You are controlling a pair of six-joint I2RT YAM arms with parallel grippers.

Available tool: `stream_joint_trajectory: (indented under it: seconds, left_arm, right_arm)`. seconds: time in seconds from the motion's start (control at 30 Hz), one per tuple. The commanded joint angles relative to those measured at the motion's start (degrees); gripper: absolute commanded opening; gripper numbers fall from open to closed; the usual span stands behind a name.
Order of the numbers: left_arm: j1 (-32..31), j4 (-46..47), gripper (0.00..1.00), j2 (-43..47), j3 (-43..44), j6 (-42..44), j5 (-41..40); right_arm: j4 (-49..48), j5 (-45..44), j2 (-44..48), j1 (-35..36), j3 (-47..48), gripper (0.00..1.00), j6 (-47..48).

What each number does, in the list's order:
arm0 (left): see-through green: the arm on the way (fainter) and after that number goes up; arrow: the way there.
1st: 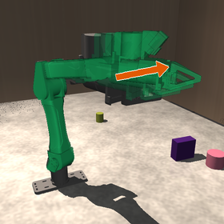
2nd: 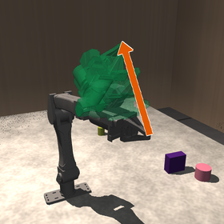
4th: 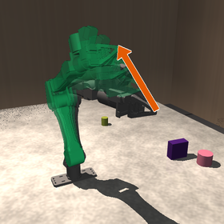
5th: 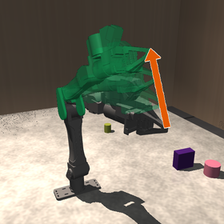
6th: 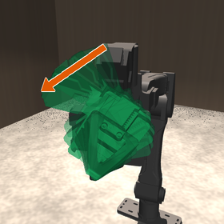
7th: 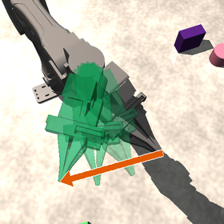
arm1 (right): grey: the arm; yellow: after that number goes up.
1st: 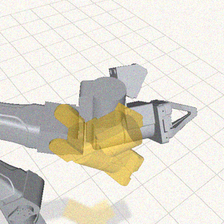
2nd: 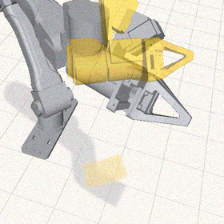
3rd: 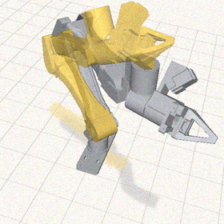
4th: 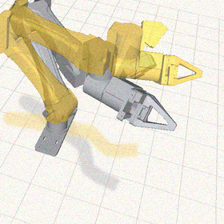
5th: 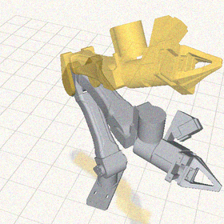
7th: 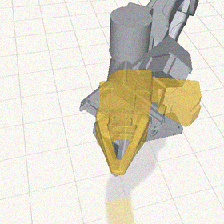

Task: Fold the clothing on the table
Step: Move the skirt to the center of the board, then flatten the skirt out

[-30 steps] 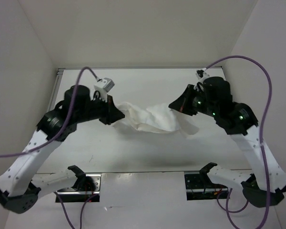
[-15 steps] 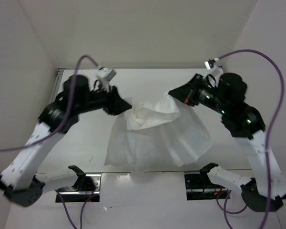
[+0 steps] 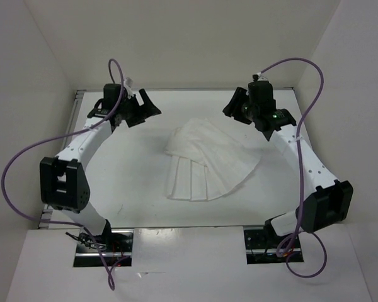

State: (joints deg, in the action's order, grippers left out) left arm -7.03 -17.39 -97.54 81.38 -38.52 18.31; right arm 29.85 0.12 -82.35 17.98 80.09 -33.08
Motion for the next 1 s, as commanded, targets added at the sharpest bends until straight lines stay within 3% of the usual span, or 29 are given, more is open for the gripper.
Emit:
stream_joint_trajectory:
  seconds: [0.0,0.1,0.23,0.4,0.53,0.67,0.97]
  left_arm:
    - [-4.39,5.61,0.97,8.41,-8.24,0.02,1.47]
    - [-7.03,6.31,0.89,11.92,-16.50,0.03,2.79]
    - [-9.58,6.84,0.89,17.36,-25.47,-6.27,-1.14]
    - [-10.90,6.84,0.89,23.00,-30.67,-13.50,-9.68]
    - [-12.13,6.84,0.87,24.85,-31.90,-17.02,-12.42]
    - [-12.13,5.09,0.87,22.05,-30.68,-17.29,-12.94]
    - [-12.13,4.47,0.84,16.15,-27.95,-16.15,-16.11]
  right_arm:
    - [2.93,-8.37,3.33,0.48,-1.69,0.57,3.98]
    - [6.01,-9.96,-0.45,0.48,-3.81,0.57,3.99]
    - [6.10,-9.44,-9.90,0.48,-6.18,0.52,3.37]
    - [6.97,-11.89,-24.15,0.48,-0.93,0.29,2.15]
    - [9.62,-9.71,-32.95,1.00,1.03,0.21,0.91]
    - [10.14,-6.19,-33.67,4.43,-3.09,0.19,-2.25]
    - [10.14,5.76,-20.85,16.21,-17.50,0.19,-12.17]
